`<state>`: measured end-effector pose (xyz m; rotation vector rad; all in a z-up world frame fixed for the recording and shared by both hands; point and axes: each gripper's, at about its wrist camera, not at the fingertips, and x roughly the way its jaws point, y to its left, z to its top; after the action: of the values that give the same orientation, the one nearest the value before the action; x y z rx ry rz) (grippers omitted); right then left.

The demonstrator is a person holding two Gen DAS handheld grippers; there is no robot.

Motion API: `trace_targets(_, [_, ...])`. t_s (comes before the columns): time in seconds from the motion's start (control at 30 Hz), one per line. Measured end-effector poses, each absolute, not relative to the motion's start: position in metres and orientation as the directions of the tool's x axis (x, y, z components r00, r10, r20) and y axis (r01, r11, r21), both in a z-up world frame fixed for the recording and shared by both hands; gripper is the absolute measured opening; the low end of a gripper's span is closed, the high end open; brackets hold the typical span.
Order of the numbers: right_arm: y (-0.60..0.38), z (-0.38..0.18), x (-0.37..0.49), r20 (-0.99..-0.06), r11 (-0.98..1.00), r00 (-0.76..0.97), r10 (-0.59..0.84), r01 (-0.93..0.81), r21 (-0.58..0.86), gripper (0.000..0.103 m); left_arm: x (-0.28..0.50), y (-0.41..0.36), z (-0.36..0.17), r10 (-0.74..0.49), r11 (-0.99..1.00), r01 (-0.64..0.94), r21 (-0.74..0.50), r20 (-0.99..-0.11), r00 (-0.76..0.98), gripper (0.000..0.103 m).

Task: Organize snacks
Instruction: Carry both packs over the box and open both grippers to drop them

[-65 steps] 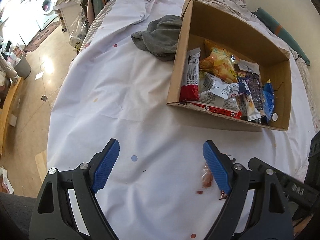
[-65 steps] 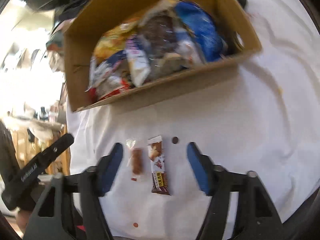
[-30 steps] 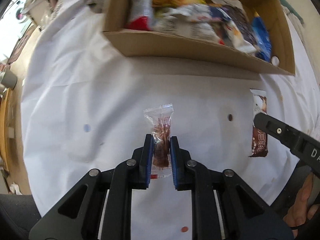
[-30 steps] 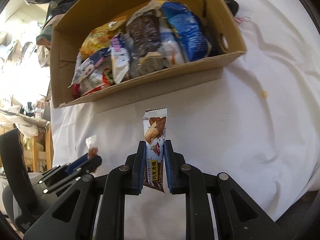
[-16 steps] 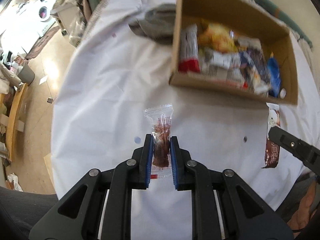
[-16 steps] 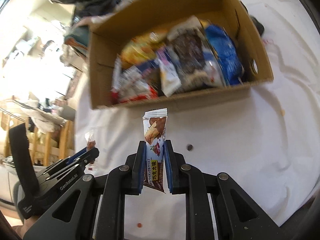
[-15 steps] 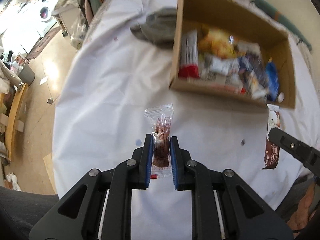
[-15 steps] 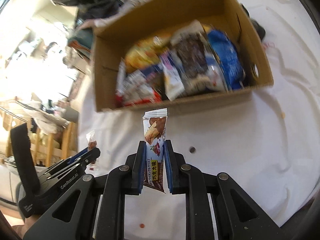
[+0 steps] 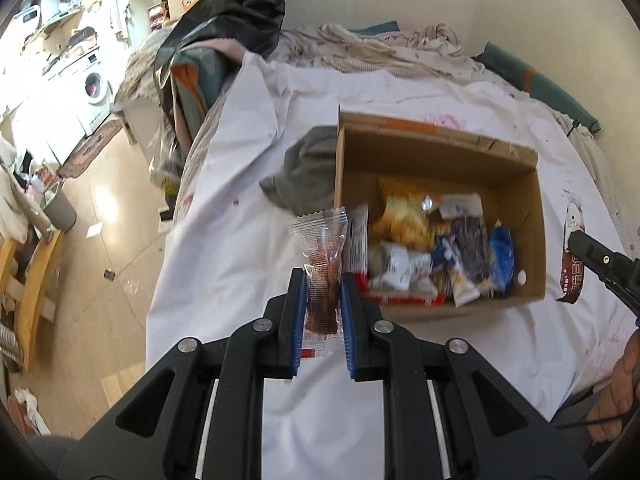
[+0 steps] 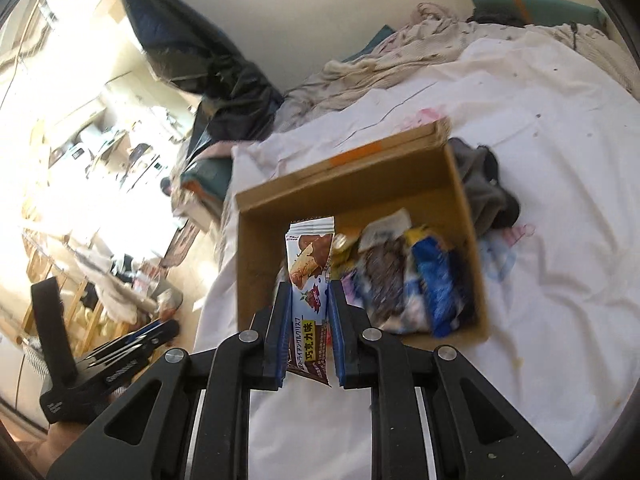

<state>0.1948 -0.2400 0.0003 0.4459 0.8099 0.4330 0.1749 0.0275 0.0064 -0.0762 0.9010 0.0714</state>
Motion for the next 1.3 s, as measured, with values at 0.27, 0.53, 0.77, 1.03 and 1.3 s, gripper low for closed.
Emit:
trace_targets(0.27, [-0.256,-0.009,0.229,-0.621,0.841,0.617,0.483,-0.130,0.524,0.019,0.207,0.022,0.007,0.001,0.996,-0.068,-0.054,-0.777,0.629,0.014])
trace_targets(0.53, [-0.246,-0.035,0.251,-0.689,0.869,0.566,0.452,-0.104,0.484,0.019,0.240,0.003,-0.012,-0.065,0.997,0.017,-0.070,-0.787,0.614,0.014])
trace_targets(0.77, [-0.241,-0.058,0.257,-0.742,0.889,0.526,0.415,-0.061,0.454,0.019,0.262,-0.005,-0.049,-0.090,0.995,0.015,-0.099,-0.818,0.568,0.014])
trace_targets(1.03, [-0.241,-0.072,0.265,-0.780,0.911,0.508,0.365,-0.021,0.412,0.019,0.269,-0.008,-0.063,-0.109,0.993,0.014,-0.120,-0.838,0.535,0.016])
trace_targets(1.3, [-0.231,-0.079,0.266,-0.799,0.919,0.482,0.358,-0.032,0.393,0.022,0.265,-0.015,-0.057,-0.094,0.995,0.038,-0.088,-0.820,0.564,0.017])
